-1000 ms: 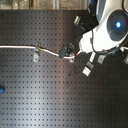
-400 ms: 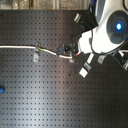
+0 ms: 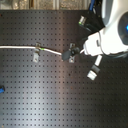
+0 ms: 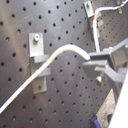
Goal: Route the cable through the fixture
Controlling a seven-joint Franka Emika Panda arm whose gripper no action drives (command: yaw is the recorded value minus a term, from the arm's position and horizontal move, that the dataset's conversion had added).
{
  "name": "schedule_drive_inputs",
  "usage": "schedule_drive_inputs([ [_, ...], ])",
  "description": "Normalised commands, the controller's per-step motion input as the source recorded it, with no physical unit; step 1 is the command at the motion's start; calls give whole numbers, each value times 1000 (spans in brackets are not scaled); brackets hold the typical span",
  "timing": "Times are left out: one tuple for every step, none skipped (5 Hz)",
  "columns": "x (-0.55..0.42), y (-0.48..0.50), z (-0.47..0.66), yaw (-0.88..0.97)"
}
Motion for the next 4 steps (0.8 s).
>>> schedule_drive_inputs([
  [169, -240, 0, -60],
  [4, -14, 2, 0],
  [-300, -146, 211, -57],
  [-209, -61, 209, -17],
])
